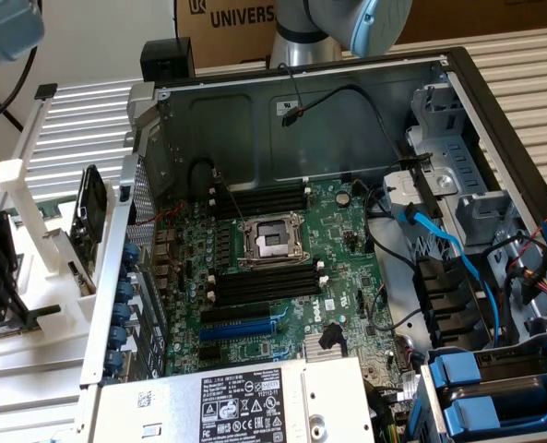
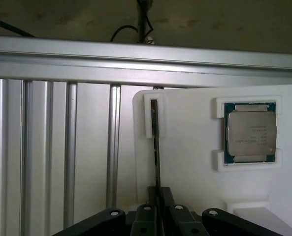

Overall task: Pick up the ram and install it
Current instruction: 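Pick up the ram and move it above insertion slot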

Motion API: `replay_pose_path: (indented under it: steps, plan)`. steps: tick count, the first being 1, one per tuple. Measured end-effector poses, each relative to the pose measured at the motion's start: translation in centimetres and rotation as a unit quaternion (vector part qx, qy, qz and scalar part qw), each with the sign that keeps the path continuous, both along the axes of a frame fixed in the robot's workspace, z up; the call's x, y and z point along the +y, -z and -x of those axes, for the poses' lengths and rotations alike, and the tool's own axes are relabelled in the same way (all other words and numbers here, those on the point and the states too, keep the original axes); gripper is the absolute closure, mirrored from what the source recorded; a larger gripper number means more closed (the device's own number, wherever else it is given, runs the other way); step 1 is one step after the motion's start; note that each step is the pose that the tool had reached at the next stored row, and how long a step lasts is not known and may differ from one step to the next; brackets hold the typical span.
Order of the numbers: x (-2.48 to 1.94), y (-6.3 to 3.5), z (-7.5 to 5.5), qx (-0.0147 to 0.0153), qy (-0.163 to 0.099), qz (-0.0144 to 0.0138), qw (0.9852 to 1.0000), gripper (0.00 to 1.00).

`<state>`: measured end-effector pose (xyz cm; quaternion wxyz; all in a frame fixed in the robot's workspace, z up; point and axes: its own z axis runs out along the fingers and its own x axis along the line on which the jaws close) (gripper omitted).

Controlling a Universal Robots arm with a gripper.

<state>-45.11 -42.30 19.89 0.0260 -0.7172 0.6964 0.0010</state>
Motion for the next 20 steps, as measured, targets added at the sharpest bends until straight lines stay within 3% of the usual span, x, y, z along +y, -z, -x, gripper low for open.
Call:
replay_pose_path:
  steps: [12, 15, 20]
  plan:
    - [-0.04, -0.54, 0.04, -0.0013, 0.000, -0.0016, 1.0000, 0.83]
    - [-0.05, -0.52, 0.04, -0.0011, 0.000, 0.0005, 1.0000, 0.83]
    - [-0.04, -0.50, 0.04, -0.0012, 0.000, 0.0016, 1.0000, 0.83]
